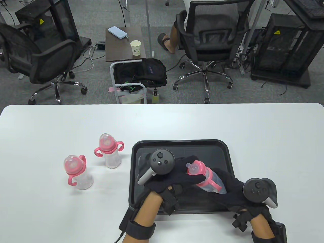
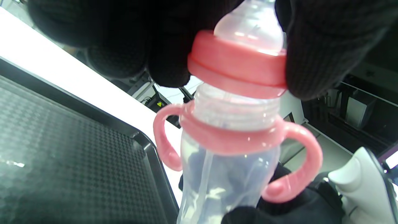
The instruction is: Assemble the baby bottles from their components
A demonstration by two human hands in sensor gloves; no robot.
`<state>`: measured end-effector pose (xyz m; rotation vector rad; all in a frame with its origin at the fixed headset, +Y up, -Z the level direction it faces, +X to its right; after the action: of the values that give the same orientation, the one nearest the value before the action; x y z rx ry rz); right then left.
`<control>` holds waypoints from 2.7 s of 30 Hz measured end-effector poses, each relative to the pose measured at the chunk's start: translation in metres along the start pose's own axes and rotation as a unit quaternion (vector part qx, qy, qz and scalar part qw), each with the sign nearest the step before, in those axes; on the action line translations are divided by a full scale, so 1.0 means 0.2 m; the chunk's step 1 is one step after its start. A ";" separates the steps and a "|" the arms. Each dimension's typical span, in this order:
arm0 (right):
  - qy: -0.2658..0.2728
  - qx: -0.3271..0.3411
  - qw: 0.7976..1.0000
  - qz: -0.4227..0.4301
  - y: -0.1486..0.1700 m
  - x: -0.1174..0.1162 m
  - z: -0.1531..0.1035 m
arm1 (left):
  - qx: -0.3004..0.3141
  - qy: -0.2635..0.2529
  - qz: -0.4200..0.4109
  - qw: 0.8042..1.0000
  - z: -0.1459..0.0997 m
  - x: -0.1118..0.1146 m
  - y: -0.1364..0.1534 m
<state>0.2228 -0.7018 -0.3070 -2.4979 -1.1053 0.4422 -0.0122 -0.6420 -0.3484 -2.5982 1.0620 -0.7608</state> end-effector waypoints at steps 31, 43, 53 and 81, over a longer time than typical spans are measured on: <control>-0.003 -0.001 1.000 -0.026 0.00 0.02 -0.01 | 0.029 0.050 -0.043 0.997 0.02 0.06 0.04; 0.037 0.004 0.997 -0.073 -0.03 0.05 -0.02 | 0.043 -0.027 -0.009 0.999 -0.01 0.00 -0.01; 0.041 0.017 0.993 -0.112 -0.06 0.05 -0.02 | 0.034 -0.035 -0.005 0.999 0.00 0.02 0.02; -0.020 -0.006 0.999 -0.043 -0.01 0.01 -0.01 | 0.063 0.048 -0.058 0.995 0.02 0.06 -0.02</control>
<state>0.2237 -0.6993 -0.3046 -2.4499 -1.2295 0.4644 0.0000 -0.6482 -0.3458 -2.5562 0.8620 -0.9561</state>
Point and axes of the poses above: the tracker on the back of each hand, its own y axis roughly to the little-finger side, its own z axis roughly from the wrist to the fingertips, x = y × z, the point moved 4 cm from there along z, roughly from the wrist to the fingertips, and after that the axes turned 2 degrees about y, right-handed, at the moved point
